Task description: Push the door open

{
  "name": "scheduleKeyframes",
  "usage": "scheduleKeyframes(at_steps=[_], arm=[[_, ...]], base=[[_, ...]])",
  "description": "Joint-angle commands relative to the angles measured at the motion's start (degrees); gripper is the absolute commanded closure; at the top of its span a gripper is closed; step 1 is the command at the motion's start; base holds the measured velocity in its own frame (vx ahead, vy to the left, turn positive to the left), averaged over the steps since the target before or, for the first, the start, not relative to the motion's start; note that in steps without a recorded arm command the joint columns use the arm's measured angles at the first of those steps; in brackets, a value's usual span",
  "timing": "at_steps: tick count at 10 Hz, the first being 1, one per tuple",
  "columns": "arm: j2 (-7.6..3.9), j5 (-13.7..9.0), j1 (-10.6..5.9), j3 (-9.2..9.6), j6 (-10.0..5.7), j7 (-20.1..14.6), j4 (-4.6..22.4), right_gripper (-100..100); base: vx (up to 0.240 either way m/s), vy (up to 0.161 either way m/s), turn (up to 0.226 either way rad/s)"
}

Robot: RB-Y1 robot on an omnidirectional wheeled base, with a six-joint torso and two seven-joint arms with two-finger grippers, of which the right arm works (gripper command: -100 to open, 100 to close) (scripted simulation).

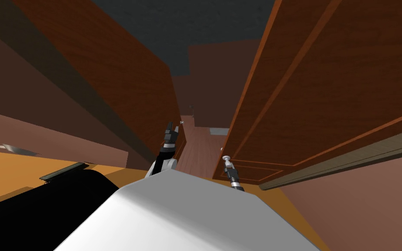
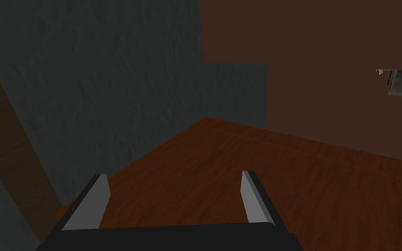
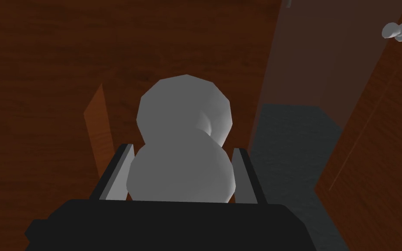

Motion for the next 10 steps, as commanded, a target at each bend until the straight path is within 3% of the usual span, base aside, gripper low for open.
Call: scheduleKeyframes(at_steps=[1, 3, 10], arm=[[-0.05, -0.06, 0.07, -0.11, -0.05, 0.0, -0.05, 100], [-0.05, -0.06, 0.07, -0.11, -0.05, 0.0, -0.05, 100], [-1.61, -5.94, -0.16, -0.31, -0.43, -9.03, 0.48, 100]], base=[[-0.011, -0.003, 0.0], [-0.003, -0.001, -0.001], [0.018, 0.005, 0.069]])
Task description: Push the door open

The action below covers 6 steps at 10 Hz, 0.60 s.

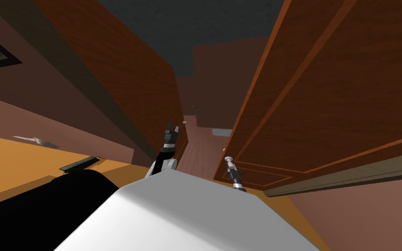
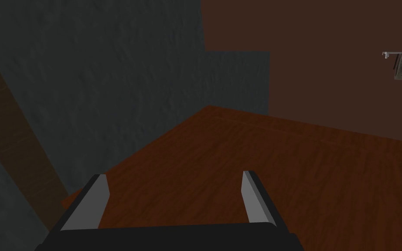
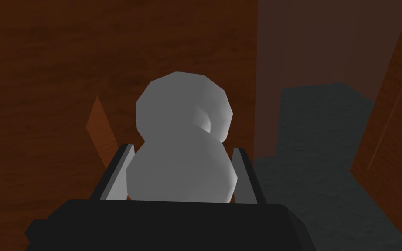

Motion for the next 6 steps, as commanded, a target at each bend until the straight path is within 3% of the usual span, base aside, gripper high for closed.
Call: scheduleKeyframes(at_steps=[1, 5, 6], arm=[[-0.66, -2.2, -0.68, -0.64, -0.73, -2.77, 0.37, 100], [-1.73, -7.48, -0.89, -0.93, -1.16, -9.63, 0.72, 100], [-1.73, -7.48, -0.89, -0.93, -1.16, -10.28, 0.72, 100]], base=[[0.031, 0.004, 0.096], [0.039, 0.003, 0.112], [0.026, 0.003, 0.044]])
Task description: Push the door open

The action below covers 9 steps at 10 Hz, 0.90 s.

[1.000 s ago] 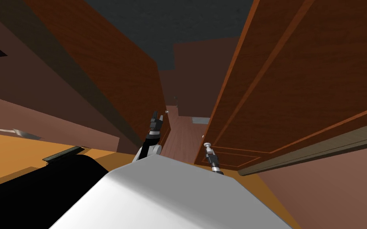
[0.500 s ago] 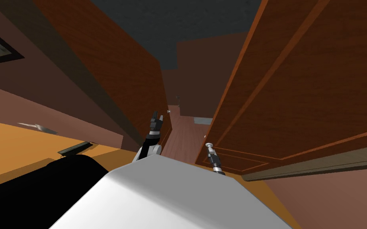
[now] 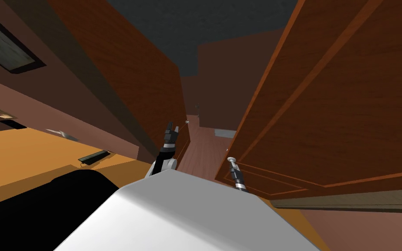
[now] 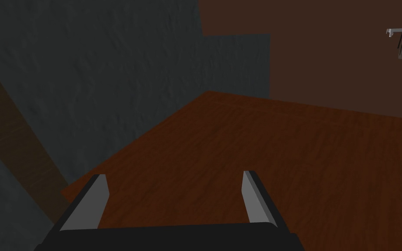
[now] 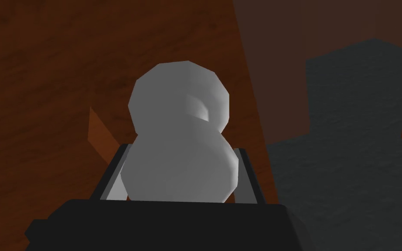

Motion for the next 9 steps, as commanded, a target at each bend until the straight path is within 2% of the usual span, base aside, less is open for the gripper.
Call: scheduleKeyframes(at_steps=[1, 2, 3, 4, 5, 7, 8, 9], arm=[[-0.7, -2.06, -0.09, -0.72, -0.33, -2.78, -0.44, 100], [-0.97, -3.55, -0.15, -0.8, -0.46, -4.27, -0.34, 100], [-0.97, -3.55, -0.15, -0.8, -0.46, -4.85, -0.34, 100], [-1.23, -5.22, -0.22, -0.89, -0.59, -6.91, -0.23, 100], [-1.23, -5.22, -0.22, -0.89, -0.59, -7.06, -0.23, 100], [-1.75, -8.67, -0.36, -1.08, -0.87, -10.77, 0.0, 100], [-1.75, -8.67, -0.36, -1.08, -0.87, -11.6, 0.0, 100], [-2.01, -10.4, -0.43, -1.18, -1.02, -13.79, 0.11, 100]], base=[[0.023, 0.007, 0.073], [0.038, 0.003, 0.106], [0.028, -0.005, -0.007], [0.026, -0.015, 0.168], [0.022, -0.009, 0.022], [0.028, -0.009, 0.112], [0.031, -0.015, 0.035], [0.031, -0.009, 0.065]])
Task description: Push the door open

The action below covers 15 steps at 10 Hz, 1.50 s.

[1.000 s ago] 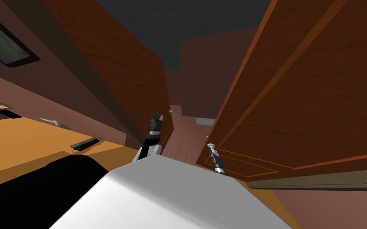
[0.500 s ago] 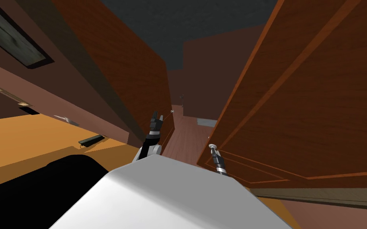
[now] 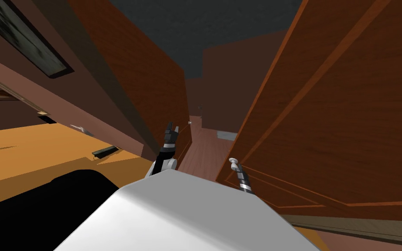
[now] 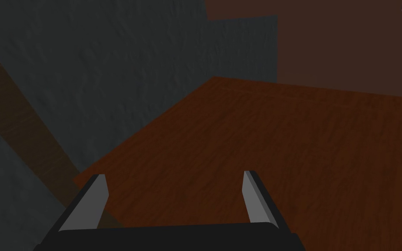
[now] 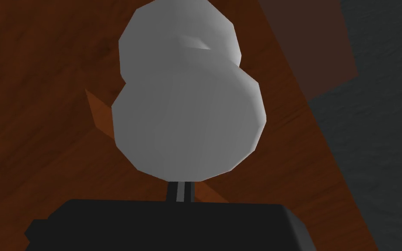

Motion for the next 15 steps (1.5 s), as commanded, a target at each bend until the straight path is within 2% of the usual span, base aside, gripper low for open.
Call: scheduleKeyframes(at_steps=[1, 8, 9, 11, 12, 14, 15], arm=[[-0.16, -0.68, -0.03, 0.11, 0.03, -1.7, 0.02, -100], [-1.05, -5.63, -0.28, 0.94, 0.28, -12.98, 0.15, -100], [-1.05, -5.63, -0.28, 0.94, 0.28, -13.39, 0.15, -100], [-1.3, -7.5, -0.38, 1.25, 0.38, -17.07, 0.2, -100], [-1.3, -7.5, -0.38, 1.25, 0.38, -17.55, 0.2, -100], [-1.54, -9.56, -0.48, 1.6, 0.48, -21.23, 0.25, -100], [-1.54, -9.56, -0.48, 1.6, 0.48, -21.94, 0.25, -100]], base=[[-0.002, -0.003, 0.06], [-0.045, -0.003, 0.061], [-0.034, -0.008, 0.022], [-0.04, -0.003, 0.068], [-0.033, 0.0, 0.032], [-0.039, 0.0, 0.077], [-0.038, -0.001, 0.032]])
